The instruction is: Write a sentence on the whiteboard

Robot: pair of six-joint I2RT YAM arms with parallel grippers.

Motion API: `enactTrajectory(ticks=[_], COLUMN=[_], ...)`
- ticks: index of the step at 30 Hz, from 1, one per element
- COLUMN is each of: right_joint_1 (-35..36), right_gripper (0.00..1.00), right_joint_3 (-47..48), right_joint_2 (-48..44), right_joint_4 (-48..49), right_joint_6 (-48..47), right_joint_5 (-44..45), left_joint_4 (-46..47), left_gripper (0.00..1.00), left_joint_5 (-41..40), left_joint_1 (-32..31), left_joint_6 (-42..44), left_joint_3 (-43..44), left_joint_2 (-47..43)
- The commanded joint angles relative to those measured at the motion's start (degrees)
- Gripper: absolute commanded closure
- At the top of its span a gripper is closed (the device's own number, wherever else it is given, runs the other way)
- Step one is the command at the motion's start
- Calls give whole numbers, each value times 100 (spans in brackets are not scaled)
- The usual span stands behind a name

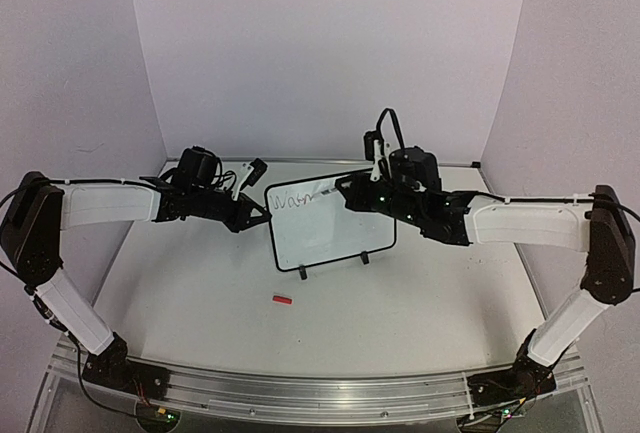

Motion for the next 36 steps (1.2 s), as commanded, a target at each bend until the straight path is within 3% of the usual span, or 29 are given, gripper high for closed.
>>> enactTrajectory(ticks=[1, 28, 36], right_joint_1=[-27, -21, -20], right_gripper=[100, 100, 100], right_joint_3=[97, -389, -281], right_joint_2=[-296, -264, -492], right_joint_4=[280, 95, 269], right_joint_6=[-9, 233, 217], right_joint_5=[214, 353, 40], left_joint_4=[-280, -289, -289], left_gripper=[100, 100, 100], left_joint_5=[-406, -408, -407], left_joint_1=[-1, -8, 0], left_joint_6=[328, 328, 328], left_joint_3=[119, 105, 115], left_joint_2=[103, 71, 72])
